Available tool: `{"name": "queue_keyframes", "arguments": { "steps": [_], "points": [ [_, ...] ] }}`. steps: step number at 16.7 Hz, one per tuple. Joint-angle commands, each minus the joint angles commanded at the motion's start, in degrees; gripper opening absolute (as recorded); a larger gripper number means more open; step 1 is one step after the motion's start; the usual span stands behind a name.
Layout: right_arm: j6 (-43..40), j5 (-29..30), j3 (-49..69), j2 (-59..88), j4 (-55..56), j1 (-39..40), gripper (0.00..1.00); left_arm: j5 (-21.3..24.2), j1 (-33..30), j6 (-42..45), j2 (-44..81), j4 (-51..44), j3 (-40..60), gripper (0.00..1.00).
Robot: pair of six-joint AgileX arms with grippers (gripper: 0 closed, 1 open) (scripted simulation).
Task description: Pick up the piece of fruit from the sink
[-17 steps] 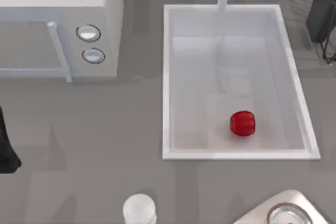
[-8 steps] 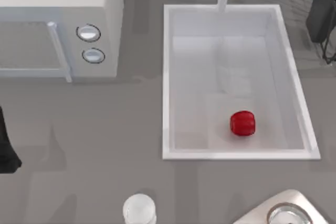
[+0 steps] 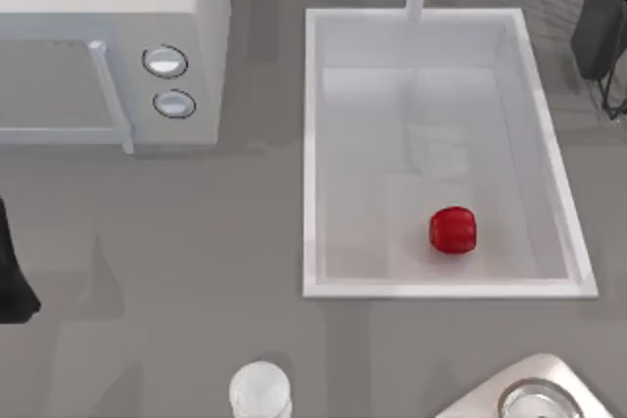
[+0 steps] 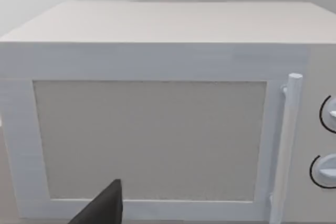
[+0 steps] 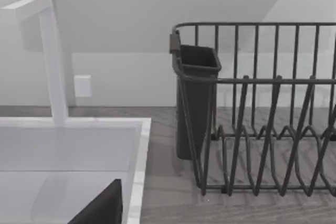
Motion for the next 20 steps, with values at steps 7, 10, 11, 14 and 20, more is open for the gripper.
{"name": "queue_keyframes", "arguments": {
  "steps": [7, 10, 11, 14, 20],
  "points": [
    [0.9, 0.0, 3.4, 3.5, -2.3, 0.9, 1.00, 0.0, 0.0, 0.0, 0.0, 0.0, 0.0, 1.00],
    [3.0, 0.0, 11.5, 12.6, -7.5, 2.8, 1.00, 0.0, 0.0, 0.0, 0.0, 0.0, 0.0, 1.00],
    [3.9, 0.0, 15.0, 16.7, -9.8, 3.7, 1.00, 0.0, 0.0, 0.0, 0.0, 0.0, 0.0, 1.00],
    [7.0, 0.1, 27.4, 32.1, -17.7, 6.7, 1.00, 0.0, 0.0, 0.0, 0.0, 0.0, 0.0, 1.00],
    [14.3, 0.1, 56.1, 69.4, -36.1, 13.6, 1.00, 0.0, 0.0, 0.0, 0.0, 0.0, 0.0, 1.00]
  ]
}}
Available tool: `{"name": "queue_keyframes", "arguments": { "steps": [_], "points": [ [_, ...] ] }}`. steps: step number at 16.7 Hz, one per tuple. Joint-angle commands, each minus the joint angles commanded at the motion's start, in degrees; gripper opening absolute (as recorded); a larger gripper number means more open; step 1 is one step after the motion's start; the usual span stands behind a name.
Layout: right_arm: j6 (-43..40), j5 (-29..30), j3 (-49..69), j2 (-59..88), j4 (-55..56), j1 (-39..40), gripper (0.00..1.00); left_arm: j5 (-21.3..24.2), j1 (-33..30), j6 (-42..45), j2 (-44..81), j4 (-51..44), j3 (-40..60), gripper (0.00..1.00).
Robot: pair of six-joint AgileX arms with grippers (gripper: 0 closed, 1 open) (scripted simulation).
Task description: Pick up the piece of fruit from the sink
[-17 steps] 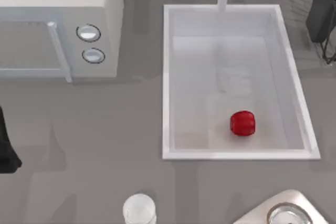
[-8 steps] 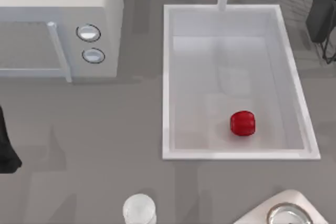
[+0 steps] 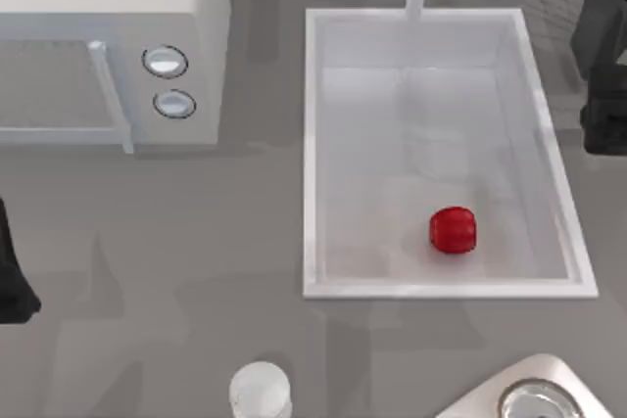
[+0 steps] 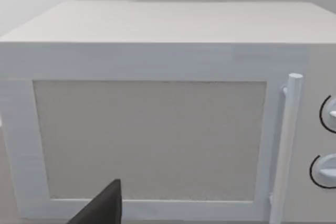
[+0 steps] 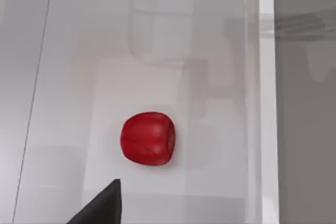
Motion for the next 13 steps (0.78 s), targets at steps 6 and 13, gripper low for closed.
{"name": "queue_keyframes", "arguments": {
  "steps": [6, 13],
  "points": [
    [6.6, 0.0, 26.3, 34.9, -16.6, 6.3, 1.00, 0.0, 0.0, 0.0, 0.0, 0.0, 0.0, 1.00],
    [10.6, 0.1, 42.1, 55.5, -26.8, 10.1, 1.00, 0.0, 0.0, 0.0, 0.0, 0.0, 0.0, 1.00]
  ]
}}
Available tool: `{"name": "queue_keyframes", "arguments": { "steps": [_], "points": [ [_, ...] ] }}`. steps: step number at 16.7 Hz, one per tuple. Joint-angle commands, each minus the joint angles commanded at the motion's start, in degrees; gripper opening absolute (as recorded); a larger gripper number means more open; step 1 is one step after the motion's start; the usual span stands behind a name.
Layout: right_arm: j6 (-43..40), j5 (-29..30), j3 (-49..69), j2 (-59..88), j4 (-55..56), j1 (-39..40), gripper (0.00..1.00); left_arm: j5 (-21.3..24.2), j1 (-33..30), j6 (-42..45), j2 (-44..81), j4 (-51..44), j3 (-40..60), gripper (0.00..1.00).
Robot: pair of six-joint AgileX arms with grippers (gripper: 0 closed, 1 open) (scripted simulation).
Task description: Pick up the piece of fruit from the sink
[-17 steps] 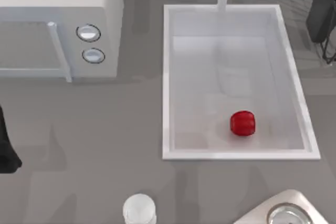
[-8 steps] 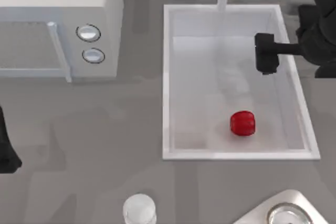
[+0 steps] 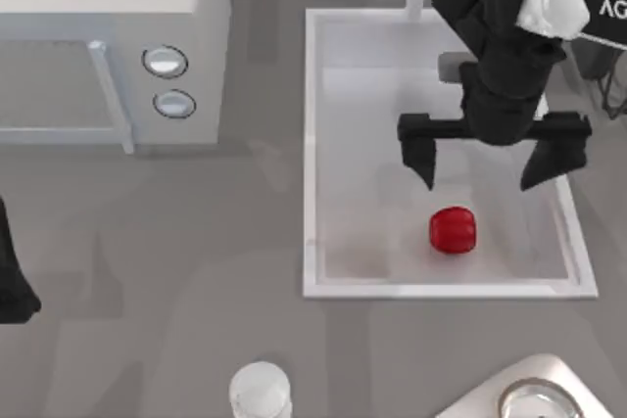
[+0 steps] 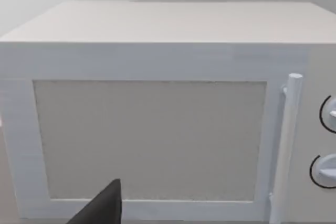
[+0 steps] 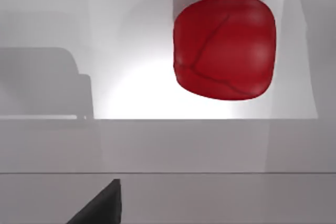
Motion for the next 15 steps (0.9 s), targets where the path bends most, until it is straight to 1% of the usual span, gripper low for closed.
{"name": "queue_keyframes", "arguments": {
  "steps": [6, 8, 10, 15],
  "points": [
    [0.1, 0.0, 0.2, 0.5, 0.0, -0.2, 1.00, 0.0, 0.0, 0.0, 0.0, 0.0, 0.0, 1.00],
    [0.1, 0.0, -0.8, 1.9, 2.0, -0.2, 1.00, 0.0, 0.0, 0.0, 0.0, 0.0, 0.0, 1.00],
    [0.1, 0.0, -2.6, 4.5, 6.4, -0.1, 1.00, 0.0, 0.0, 0.0, 0.0, 0.0, 0.0, 1.00],
    [0.3, 0.1, -8.5, 12.6, 21.6, 0.1, 1.00, 0.0, 0.0, 0.0, 0.0, 0.0, 0.0, 1.00]
  ]
}}
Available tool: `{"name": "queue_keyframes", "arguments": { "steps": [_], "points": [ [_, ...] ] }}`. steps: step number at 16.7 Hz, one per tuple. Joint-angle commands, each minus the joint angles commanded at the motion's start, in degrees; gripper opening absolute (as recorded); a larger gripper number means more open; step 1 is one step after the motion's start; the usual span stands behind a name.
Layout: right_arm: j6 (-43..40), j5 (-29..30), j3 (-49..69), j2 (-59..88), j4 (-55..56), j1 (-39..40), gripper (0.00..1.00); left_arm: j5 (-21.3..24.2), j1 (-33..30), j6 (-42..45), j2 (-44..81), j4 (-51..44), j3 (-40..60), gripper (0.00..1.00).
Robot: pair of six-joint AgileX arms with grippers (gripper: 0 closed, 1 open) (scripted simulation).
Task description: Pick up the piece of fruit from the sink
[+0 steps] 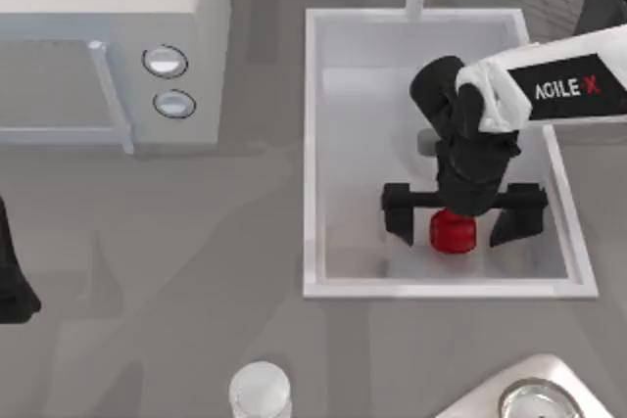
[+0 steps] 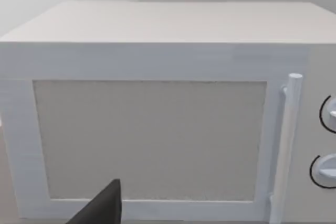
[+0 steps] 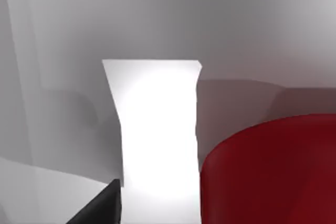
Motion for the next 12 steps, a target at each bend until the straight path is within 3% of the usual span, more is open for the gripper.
{"name": "queue_keyframes", "arguments": {
  "steps": [7, 12],
  "points": [
    [0.1, 0.0, -2.2, 3.0, 4.3, 0.1, 1.00, 0.0, 0.0, 0.0, 0.0, 0.0, 0.0, 1.00],
    [0.1, 0.0, -2.2, 3.0, 4.3, 0.1, 0.62, 0.0, 0.0, 0.0, 0.0, 0.0, 0.0, 1.00]
  ]
}}
